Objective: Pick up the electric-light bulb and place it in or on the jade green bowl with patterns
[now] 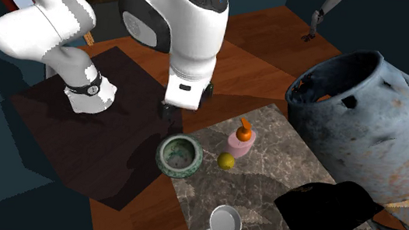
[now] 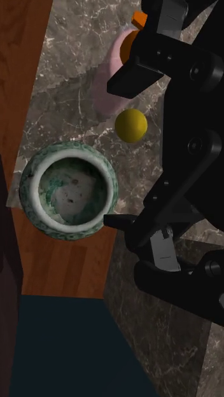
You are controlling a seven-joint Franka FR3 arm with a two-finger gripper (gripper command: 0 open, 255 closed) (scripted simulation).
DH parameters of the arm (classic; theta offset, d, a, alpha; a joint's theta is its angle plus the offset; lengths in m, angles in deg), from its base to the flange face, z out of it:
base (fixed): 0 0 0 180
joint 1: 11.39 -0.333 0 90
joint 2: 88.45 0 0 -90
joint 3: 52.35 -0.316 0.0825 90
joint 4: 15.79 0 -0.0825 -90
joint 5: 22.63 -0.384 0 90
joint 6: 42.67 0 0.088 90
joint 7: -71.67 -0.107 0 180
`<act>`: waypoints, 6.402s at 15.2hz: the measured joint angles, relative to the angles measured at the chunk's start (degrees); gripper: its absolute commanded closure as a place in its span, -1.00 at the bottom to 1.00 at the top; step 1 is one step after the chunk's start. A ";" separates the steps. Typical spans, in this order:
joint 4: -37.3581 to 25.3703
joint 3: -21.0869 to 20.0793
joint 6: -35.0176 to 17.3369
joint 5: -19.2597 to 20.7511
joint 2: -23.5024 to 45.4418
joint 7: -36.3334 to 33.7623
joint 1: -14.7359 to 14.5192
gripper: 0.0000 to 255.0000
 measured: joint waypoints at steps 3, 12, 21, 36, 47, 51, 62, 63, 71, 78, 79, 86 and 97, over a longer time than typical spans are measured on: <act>-3.58 -1.33 -3.67 3.11 7.87 -3.66 -0.14 -1.00; -17.50 -1.07 -8.44 13.74 29.45 -14.41 -3.70 -1.00; -36.82 3.04 -7.19 20.51 47.14 -20.17 -8.94 -1.00; -37.46 5.04 -11.74 21.02 47.89 -20.87 -10.40 1.00; -36.10 4.51 -13.31 20.09 53.94 -22.13 -10.58 -1.00; -28.97 3.22 -23.63 12.69 50.85 -23.64 -2.40 -1.00; -24.68 1.94 -36.09 6.53 54.14 -24.12 3.69 -1.00; -24.77 1.96 -36.16 6.54 54.28 -24.14 3.65 -1.00; -24.81 1.98 -36.24 6.56 54.38 -24.15 3.64 1.00; -24.81 1.98 -36.24 6.56 54.38 -24.15 3.64 1.00; -24.68 1.93 -36.06 6.52 54.08 -24.14 3.69 1.00; -22.75 1.01 -33.29 5.88 49.35 -24.20 4.37 1.00; -20.72 -0.58 -27.75 4.47 41.75 -23.89 5.75 1.00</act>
